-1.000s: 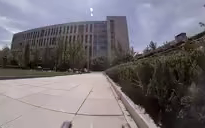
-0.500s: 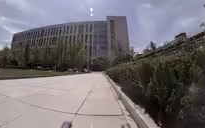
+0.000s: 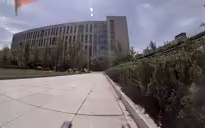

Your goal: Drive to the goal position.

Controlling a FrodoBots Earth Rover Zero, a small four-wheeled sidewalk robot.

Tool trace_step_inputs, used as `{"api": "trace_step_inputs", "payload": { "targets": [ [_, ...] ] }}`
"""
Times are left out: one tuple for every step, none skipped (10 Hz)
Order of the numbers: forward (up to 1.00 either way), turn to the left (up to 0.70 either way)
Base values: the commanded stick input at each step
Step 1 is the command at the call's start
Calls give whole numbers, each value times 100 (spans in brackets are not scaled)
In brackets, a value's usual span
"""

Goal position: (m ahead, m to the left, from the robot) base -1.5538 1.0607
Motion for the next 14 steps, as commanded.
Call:
{"api": "trace_step_inputs", "payload": {
  "targets": [
    [0,0],
    [2,0],
    [4,0],
    [4,0],
    [3,0],
    [0,0],
    [0,0],
    [3,0],
    [2,0],
    [0,0],
    [0,0],
    [0,0],
    [0,0],
    [0,0]
  ]
}}
